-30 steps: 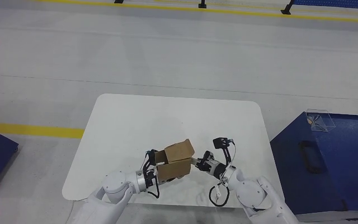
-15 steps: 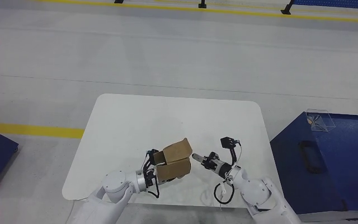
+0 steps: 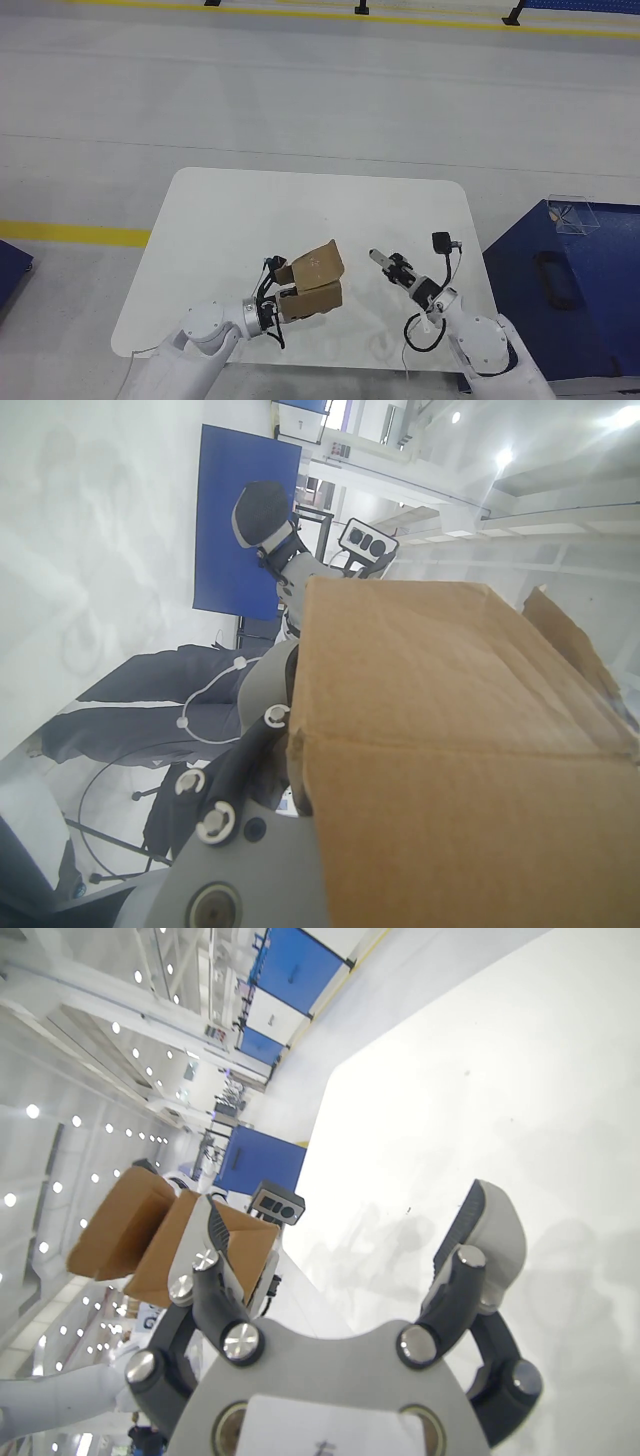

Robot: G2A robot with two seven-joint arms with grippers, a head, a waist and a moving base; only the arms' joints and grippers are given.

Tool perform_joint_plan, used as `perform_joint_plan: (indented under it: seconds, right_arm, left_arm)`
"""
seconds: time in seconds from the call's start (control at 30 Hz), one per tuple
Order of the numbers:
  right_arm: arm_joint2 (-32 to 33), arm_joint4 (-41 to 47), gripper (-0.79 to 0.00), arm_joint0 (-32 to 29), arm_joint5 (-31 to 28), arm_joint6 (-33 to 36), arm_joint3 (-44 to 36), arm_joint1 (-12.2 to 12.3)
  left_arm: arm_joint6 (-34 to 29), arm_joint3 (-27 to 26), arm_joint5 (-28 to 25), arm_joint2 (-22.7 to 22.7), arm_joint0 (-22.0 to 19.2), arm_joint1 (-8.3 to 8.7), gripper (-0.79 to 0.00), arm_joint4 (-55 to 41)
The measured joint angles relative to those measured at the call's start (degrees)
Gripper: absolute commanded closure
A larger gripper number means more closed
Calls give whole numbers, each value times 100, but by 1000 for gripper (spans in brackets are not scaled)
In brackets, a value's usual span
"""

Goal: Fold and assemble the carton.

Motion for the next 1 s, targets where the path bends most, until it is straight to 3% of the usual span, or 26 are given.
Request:
perform_joint_plan:
  seconds: [0.1,0.2,0.3,0.43,0.5,0.53,0.6,0.63,0.73,0.83,1.0]
  right_arm:
    - [289,620,-785,-90,-104,118,-1,18]
    - [276,560,-785,-88,-100,119,-3,17]
    - [273,539,-785,-87,-98,117,-3,17]
    - [361,505,-785,-152,-46,-48,26,19]
    - [478,564,-785,-209,-17,-175,52,23]
    - [573,627,-785,-245,26,-251,76,27]
    - [720,743,-785,-289,155,-319,112,34]
    - [811,816,-785,-307,243,-332,126,39]
    - [966,957,-785,-342,328,-238,160,53]
    - [1015,966,-785,-371,312,-159,207,60]
    - [979,951,-785,-373,355,-30,252,64]
  left_arm:
    - [2,1,58,1,0,0,0,-2]
    - [60,-46,108,5,0,0,0,44]
    - [724,-658,943,40,15,-11,0,158]
    - [2451,-1887,2924,130,77,-122,0,-480]
    - [3418,-2216,3561,157,156,-228,0,-937]
    - [4199,-2359,3907,175,177,-327,0,-1456]
    - [5600,-2451,4130,217,219,-503,0,-2451]
    - [6593,-2497,4040,310,198,-625,0,-3090]
    - [8741,-2408,3412,738,-79,-917,0,-4326]
    - [10455,-1849,2698,1209,-514,-1191,0,-5056]
    - [12609,-698,1656,1811,-1118,-1605,0,-5721]
